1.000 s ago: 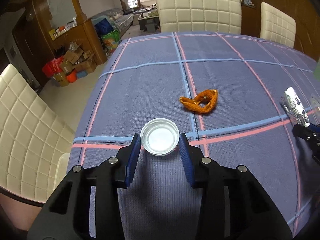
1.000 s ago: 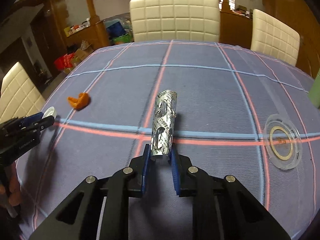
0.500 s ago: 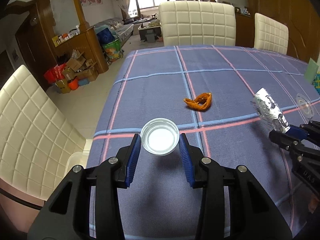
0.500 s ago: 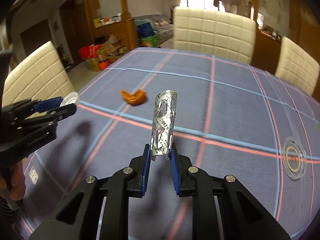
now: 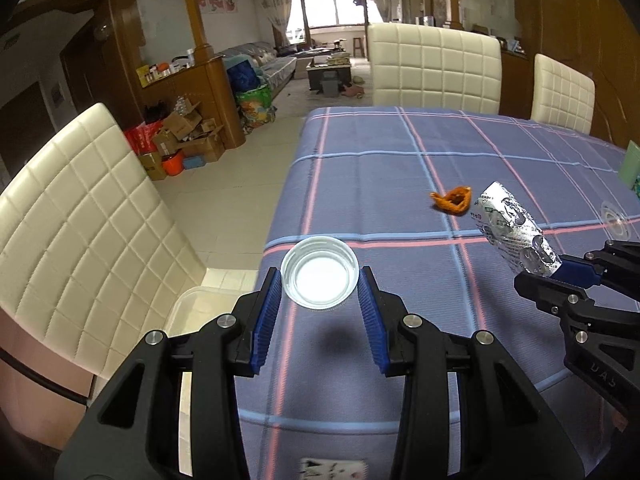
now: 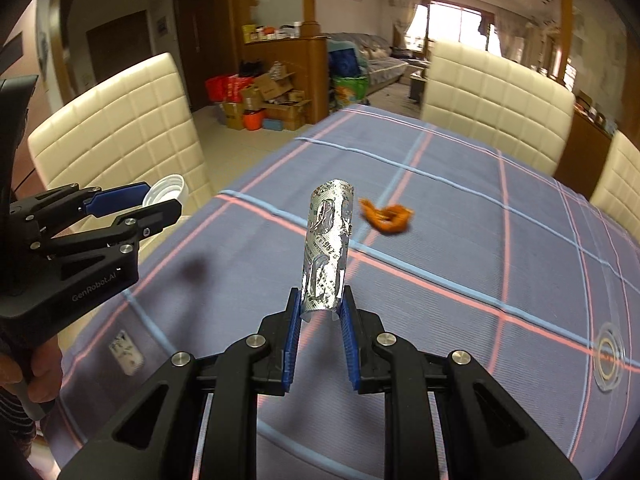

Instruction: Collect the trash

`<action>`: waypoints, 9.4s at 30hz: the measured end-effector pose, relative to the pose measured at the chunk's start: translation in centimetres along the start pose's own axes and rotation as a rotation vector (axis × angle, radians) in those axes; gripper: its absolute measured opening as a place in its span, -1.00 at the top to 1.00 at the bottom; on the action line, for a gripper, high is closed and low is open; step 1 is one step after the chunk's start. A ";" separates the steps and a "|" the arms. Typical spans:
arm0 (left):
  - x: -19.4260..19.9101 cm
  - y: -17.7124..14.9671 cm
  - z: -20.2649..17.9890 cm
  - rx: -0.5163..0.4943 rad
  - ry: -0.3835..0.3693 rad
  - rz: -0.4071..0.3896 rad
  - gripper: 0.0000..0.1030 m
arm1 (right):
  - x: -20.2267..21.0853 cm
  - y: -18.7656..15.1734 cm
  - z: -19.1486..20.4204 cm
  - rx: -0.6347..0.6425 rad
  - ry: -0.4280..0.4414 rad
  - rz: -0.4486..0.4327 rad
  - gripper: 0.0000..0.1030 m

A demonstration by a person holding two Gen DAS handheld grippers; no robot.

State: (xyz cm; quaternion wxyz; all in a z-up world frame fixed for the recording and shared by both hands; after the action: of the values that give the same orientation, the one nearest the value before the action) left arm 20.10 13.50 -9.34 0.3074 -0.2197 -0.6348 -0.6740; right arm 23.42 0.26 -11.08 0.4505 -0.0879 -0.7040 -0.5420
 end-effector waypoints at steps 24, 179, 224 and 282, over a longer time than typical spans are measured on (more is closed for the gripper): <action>0.5 -5.8 14.8 0.198 0.141 0.040 0.20 | -4.7 3.4 16.2 0.259 0.122 0.038 0.61; 1.8 -1.4 8.1 0.010 0.028 -0.058 0.45 | -0.6 5.0 11.6 0.393 0.109 -0.071 0.94; 0.3 -7.7 22.2 0.219 0.252 0.019 -0.93 | -7.2 7.6 20.5 0.529 0.141 -0.086 -0.21; 16.8 0.7 1.5 0.131 0.096 -0.263 -0.93 | 17.8 1.0 -0.6 -0.102 -0.361 -0.211 -0.86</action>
State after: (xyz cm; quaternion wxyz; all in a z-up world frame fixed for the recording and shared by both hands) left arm 8.46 12.74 2.88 0.2603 -0.0816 -0.6852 -0.6754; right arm 14.10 -6.36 2.59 0.2531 -0.1321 -0.7500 -0.5966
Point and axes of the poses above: each gripper's, at about its wrist camera, not at the fingertips, and x roughly against the way its jaws point, z to its left, y to its top, the point moved 7 cm from there along -x, roughly the way its jaws point, and after that the axes turned 2 degrees about x, right-handed, at the moved point
